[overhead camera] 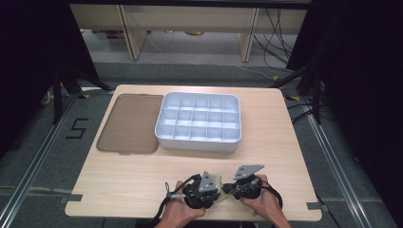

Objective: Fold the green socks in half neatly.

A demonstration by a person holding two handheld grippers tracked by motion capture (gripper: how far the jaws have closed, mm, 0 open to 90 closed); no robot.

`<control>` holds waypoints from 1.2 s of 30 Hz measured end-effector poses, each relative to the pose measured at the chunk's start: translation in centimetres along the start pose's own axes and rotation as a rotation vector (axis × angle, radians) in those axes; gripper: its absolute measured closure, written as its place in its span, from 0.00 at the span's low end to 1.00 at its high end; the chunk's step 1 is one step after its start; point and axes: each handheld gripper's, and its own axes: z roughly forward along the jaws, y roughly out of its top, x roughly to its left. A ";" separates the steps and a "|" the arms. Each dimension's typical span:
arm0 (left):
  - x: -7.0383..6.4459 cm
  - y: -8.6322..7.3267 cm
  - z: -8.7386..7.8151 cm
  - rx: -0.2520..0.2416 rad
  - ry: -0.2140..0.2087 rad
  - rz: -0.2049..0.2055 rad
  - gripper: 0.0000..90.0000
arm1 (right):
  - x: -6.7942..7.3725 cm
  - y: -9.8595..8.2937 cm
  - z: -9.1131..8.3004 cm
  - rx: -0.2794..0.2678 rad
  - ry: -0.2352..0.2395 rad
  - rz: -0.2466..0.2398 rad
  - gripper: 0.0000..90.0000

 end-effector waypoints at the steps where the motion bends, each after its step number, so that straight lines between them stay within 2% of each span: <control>1: -0.1 0.0 0.1 0.003 -0.002 0.006 0.90 | 0.0 0.0 0.0 -0.002 -0.005 0.000 0.92; 2: -0.2 -0.1 0.5 0.007 -0.004 0.002 0.90 | -0.1 0.0 -0.1 -0.005 -0.010 0.001 0.93; 3: -0.2 -0.2 0.6 0.016 -0.006 0.015 0.90 | -0.2 0.0 -0.2 -0.041 -0.020 0.006 0.94; 4: -0.3 -0.3 0.8 0.022 -0.008 0.012 0.90 | -0.3 0.1 -0.5 -0.031 -0.029 0.001 0.94; 5: -0.3 -0.3 1.0 0.034 -0.008 0.019 0.90 | -0.2 0.2 -0.8 -0.043 -0.036 0.019 0.95; 6: -0.3 -0.3 1.2 0.037 -0.006 0.037 0.90 | -0.3 0.3 -1.0 -0.065 -0.046 0.013 0.95; 8: -0.4 -0.4 1.4 0.035 -0.002 0.035 0.90 | -0.7 0.4 -1.5 -0.099 -0.068 0.009 0.96; 10: -0.5 -0.5 1.6 0.041 -0.002 0.016 0.90 | -0.8 0.6 -2.1 -0.139 -0.082 0.011 0.96; 12: -0.5 -0.5 1.6 0.043 -0.006 0.017 0.90 | -0.7 0.8 -2.5 -0.181 -0.073 0.028 0.96; 13: -0.4 -0.5 1.6 0.043 -0.006 0.019 0.90 | -0.8 0.9 -2.5 -0.201 -0.078 0.014 0.96; 14: -0.4 -0.5 1.6 0.037 -0.007 0.028 0.90 | -0.7 1.0 -2.7 -0.211 -0.071 0.016 0.96; 15: -0.5 -0.6 1.7 0.038 -0.006 0.012 0.90 | -0.5 1.2 -2.7 -0.213 -0.060 0.026 0.96; 17: -0.5 -0.6 1.7 0.039 -0.006 0.012 0.90 | -0.3 1.4 -2.5 -0.227 -0.048 0.010 0.96; 18: -0.6 -0.6 1.7 0.038 -0.005 0.010 0.90 | -0.3 1.5 -2.4 -0.230 -0.043 -0.001 0.96; 19: -0.6 -0.6 1.7 0.036 -0.004 0.010 0.90 | 0.1 1.6 -2.2 -0.222 -0.022 0.027 0.96; 20: -0.5 -0.6 1.7 0.040 0.007 0.019 0.90 | -0.1 1.7 -2.0 -0.222 -0.003 -0.009 0.96; 22: -0.5 -0.6 1.7 0.039 0.006 0.024 0.90 | 0.2 1.9 -1.7 -0.230 -0.003 -0.006 0.96; 23: -0.5 -0.6 1.7 0.042 0.008 0.017 0.90 | 0.2 2.0 -1.6 -0.221 0.007 -0.011 0.96; 24: -0.4 -0.6 1.8 0.037 0.006 0.034 0.90 | 0.4 2.2 -1.3 -0.224 0.016 -0.014 0.96; 25: -0.5 -0.6 1.8 0.036 0.006 0.032 0.90 | 0.4 2.3 -1.0 -0.226 0.029 -0.033 0.96; 26: -0.6 -0.6 1.7 0.036 0.003 0.027 0.89 | 0.4 2.3 -0.8 -0.221 0.036 -0.029 0.96; 27: -0.5 -0.5 1.7 0.045 0.000 0.043 0.89 | 0.4 2.3 -0.6 -0.212 0.046 -0.031 0.96; 28: -0.6 -0.5 1.7 0.039 0.000 0.032 0.89 | 0.5 2.3 -0.4 -0.195 0.048 -0.019 0.96; 29: -0.5 -0.5 1.7 0.039 0.000 0.033 0.89 | 0.3 2.3 0.0 -0.183 0.048 -0.033 0.96; 32: -0.5 -0.6 1.7 0.036 0.008 0.033 0.89 | 0.1 2.1 0.7 -0.124 0.027 -0.034 0.96; 33: -0.5 -0.6 1.7 0.039 0.003 0.011 0.88 | 0.1 2.0 0.9 -0.109 0.023 -0.032 0.96; 36: -0.4 -0.6 1.7 0.026 -0.013 0.004 0.87 | -0.2 1.8 1.2 -0.105 0.029 -0.017 0.96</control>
